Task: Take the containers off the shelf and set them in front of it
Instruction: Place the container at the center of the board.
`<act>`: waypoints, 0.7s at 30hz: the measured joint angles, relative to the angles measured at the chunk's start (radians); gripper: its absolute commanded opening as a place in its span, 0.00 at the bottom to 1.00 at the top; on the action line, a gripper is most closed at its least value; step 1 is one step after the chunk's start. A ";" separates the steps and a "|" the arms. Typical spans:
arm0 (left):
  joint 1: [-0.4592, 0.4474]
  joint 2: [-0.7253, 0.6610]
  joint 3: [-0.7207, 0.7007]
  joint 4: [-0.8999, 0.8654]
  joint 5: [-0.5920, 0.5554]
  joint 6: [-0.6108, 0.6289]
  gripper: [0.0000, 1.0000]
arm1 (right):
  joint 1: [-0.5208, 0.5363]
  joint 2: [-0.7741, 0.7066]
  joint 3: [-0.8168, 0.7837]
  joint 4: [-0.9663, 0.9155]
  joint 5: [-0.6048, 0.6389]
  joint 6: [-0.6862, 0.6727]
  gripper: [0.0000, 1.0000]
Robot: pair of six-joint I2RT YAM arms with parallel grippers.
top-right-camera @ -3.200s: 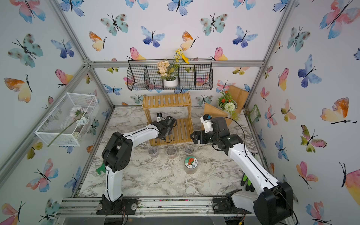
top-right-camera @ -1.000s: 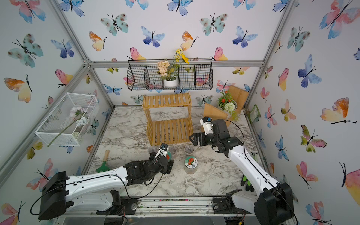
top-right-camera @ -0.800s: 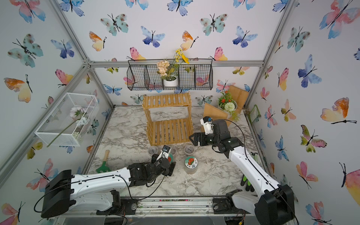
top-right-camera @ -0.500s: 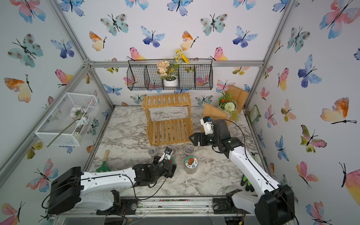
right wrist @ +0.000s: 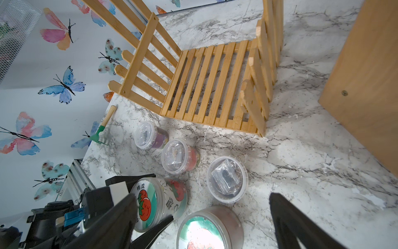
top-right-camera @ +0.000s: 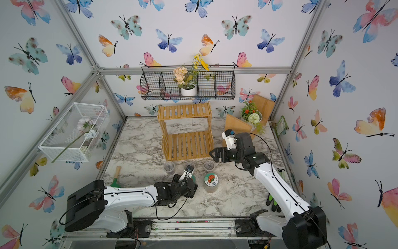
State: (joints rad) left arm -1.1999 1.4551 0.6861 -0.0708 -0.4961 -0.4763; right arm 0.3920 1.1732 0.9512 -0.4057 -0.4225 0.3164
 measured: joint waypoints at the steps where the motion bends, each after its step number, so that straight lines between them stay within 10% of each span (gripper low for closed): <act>1: 0.000 0.006 0.000 0.002 0.000 0.000 0.77 | 0.000 -0.003 -0.004 -0.002 0.000 -0.001 0.98; 11: 0.000 0.038 0.009 0.007 -0.003 0.005 1.00 | 0.000 -0.017 -0.013 -0.008 0.002 -0.003 0.98; 21: -0.004 -0.040 0.037 -0.054 -0.017 0.014 0.99 | 0.000 -0.017 -0.016 -0.005 0.002 -0.004 0.98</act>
State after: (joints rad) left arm -1.2037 1.4147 0.7231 -0.1246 -0.5133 -0.4618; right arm 0.3920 1.1564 0.9356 -0.4107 -0.4210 0.3122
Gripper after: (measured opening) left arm 0.987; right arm 0.983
